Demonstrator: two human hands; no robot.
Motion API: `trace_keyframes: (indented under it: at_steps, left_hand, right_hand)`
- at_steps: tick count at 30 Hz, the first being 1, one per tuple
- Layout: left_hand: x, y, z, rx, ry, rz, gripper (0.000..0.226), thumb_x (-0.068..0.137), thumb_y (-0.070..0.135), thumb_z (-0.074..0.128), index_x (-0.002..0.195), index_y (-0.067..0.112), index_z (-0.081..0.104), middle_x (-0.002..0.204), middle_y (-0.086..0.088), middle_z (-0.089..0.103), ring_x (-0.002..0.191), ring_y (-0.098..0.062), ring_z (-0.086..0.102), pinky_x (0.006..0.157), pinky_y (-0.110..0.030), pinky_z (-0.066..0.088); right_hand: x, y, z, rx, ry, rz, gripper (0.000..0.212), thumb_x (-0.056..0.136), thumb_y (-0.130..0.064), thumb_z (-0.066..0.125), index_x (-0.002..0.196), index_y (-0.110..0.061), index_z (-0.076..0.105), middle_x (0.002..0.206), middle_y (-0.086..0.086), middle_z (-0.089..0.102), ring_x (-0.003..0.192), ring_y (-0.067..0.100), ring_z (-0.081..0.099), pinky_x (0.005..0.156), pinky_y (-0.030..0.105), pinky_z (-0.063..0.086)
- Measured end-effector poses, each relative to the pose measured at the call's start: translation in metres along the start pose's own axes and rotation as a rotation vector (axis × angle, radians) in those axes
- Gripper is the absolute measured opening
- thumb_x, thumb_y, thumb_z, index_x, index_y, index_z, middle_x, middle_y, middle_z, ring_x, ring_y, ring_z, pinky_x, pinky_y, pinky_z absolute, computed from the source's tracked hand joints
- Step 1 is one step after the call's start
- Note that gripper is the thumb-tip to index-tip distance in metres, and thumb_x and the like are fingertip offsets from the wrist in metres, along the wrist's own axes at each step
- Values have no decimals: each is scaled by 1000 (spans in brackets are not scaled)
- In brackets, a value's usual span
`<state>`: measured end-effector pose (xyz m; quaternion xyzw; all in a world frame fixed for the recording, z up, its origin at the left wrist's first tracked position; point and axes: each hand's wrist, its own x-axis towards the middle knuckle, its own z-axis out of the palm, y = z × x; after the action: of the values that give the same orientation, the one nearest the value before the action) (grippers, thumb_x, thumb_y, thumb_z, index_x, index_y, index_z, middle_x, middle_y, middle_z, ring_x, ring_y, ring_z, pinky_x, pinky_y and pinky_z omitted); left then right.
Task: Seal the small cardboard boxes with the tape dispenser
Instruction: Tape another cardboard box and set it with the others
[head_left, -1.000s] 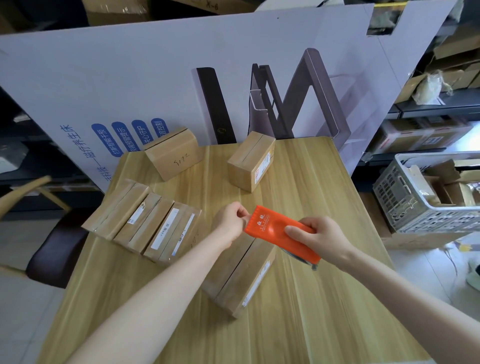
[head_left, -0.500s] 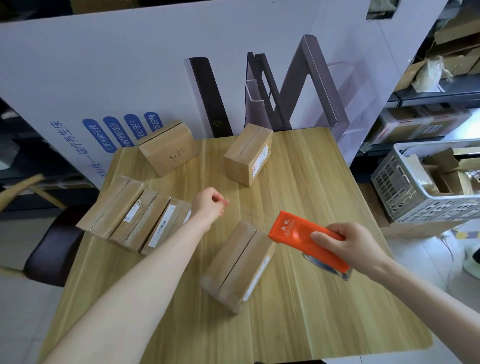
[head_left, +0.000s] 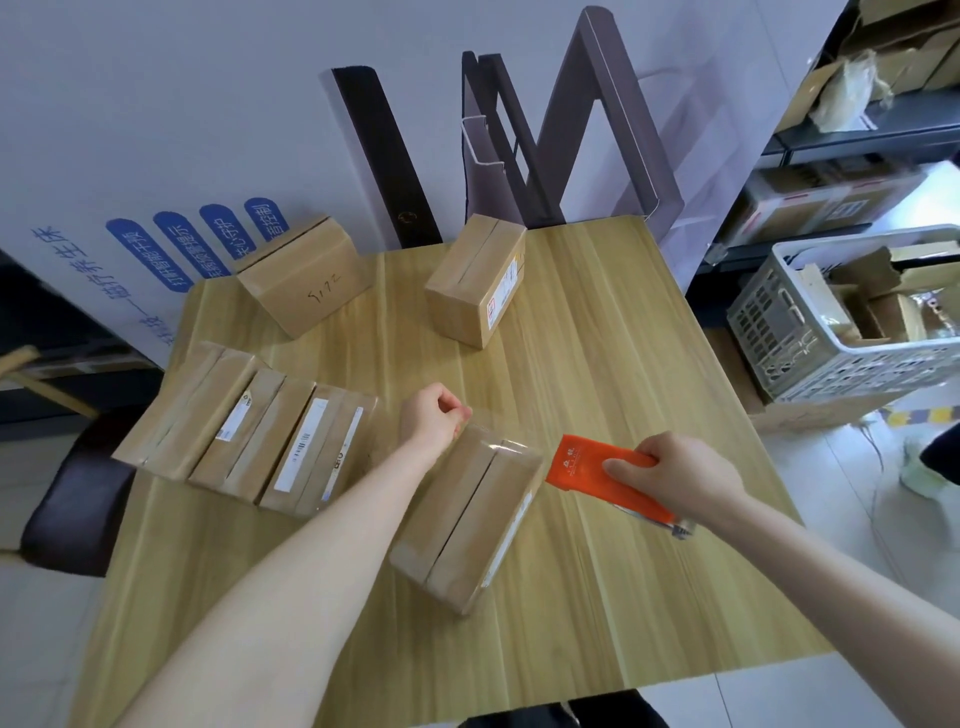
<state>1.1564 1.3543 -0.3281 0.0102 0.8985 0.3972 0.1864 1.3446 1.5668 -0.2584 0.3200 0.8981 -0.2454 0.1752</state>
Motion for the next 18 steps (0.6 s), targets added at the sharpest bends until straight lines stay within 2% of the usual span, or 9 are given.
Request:
trace_keyframes:
  at_steps: [2, 4, 6, 9, 11, 13, 14, 16, 18]
  left_hand:
    - [1, -6, 5, -6, -4, -9, 13, 82, 13, 72, 77, 12, 60, 63, 2, 64, 52, -12, 58, 62, -28, 52]
    - [2, -11, 10, -34, -19, -38, 12, 82, 17, 74, 84, 12, 63, 76, -2, 68, 66, -19, 65, 72, -34, 56]
    - [2, -12, 13, -53, -28, -76, 29, 81, 25, 75, 104, 16, 60, 87, -2, 69, 78, -22, 67, 79, -38, 55]
    - [4, -10, 13, 47, 20, -110, 63, 81, 37, 74, 133, 23, 41, 96, 3, 66, 87, -20, 64, 80, -38, 52]
    - [2, -10, 11, 112, 97, -113, 58, 86, 39, 67, 135, 23, 41, 112, 4, 61, 98, -21, 60, 83, -38, 50]
    - [-4, -14, 13, 71, 177, -59, 38, 96, 32, 53, 132, 21, 49, 123, 3, 61, 104, -21, 59, 85, -34, 47]
    - [-8, -18, 17, 52, 154, 1, 34, 99, 30, 47, 131, 21, 52, 125, 2, 61, 108, -20, 59, 86, -31, 45]
    - [-18, -27, 27, 78, -22, 135, 38, 101, 33, 41, 135, 21, 51, 132, 3, 59, 119, -17, 54, 95, -28, 41]
    - [-23, -34, 33, 132, -127, 165, 45, 100, 39, 38, 142, 21, 43, 139, 5, 52, 127, -16, 48, 99, -28, 36]
  right_hand:
    - [4, -1, 5, -44, 22, 13, 43, 80, -67, 56, 71, -26, 63, 57, -7, 65, 43, 9, 63, 41, 18, 37]
    - [8, -1, 11, -69, 28, 34, 41, 80, -67, 56, 71, -27, 62, 59, -9, 65, 47, 7, 63, 43, 18, 36]
    - [10, -2, 19, -82, 33, 45, 40, 80, -67, 56, 72, -29, 60, 62, -11, 64, 52, 6, 62, 44, 19, 37]
    - [12, -5, 26, -77, 58, 39, 40, 80, -67, 55, 73, -29, 61, 63, -10, 63, 56, 7, 61, 47, 21, 40]
    - [13, -7, 27, -100, 72, 34, 42, 79, -67, 55, 72, -27, 63, 61, -10, 62, 55, 6, 60, 46, 21, 38]
    - [13, -10, 27, -122, 76, 28, 43, 80, -65, 55, 72, -24, 64, 59, -8, 62, 53, 7, 60, 45, 20, 38]
    - [14, -12, 27, -133, 77, 24, 43, 81, -65, 55, 72, -23, 64, 59, -8, 62, 54, 8, 60, 45, 20, 38]
    - [15, -17, 28, -160, 80, 19, 43, 82, -64, 54, 72, -22, 64, 59, -8, 61, 53, 8, 59, 45, 20, 37]
    - [16, -25, 28, -195, 87, 16, 44, 83, -62, 53, 71, -21, 63, 59, -7, 61, 52, 10, 59, 45, 20, 36]
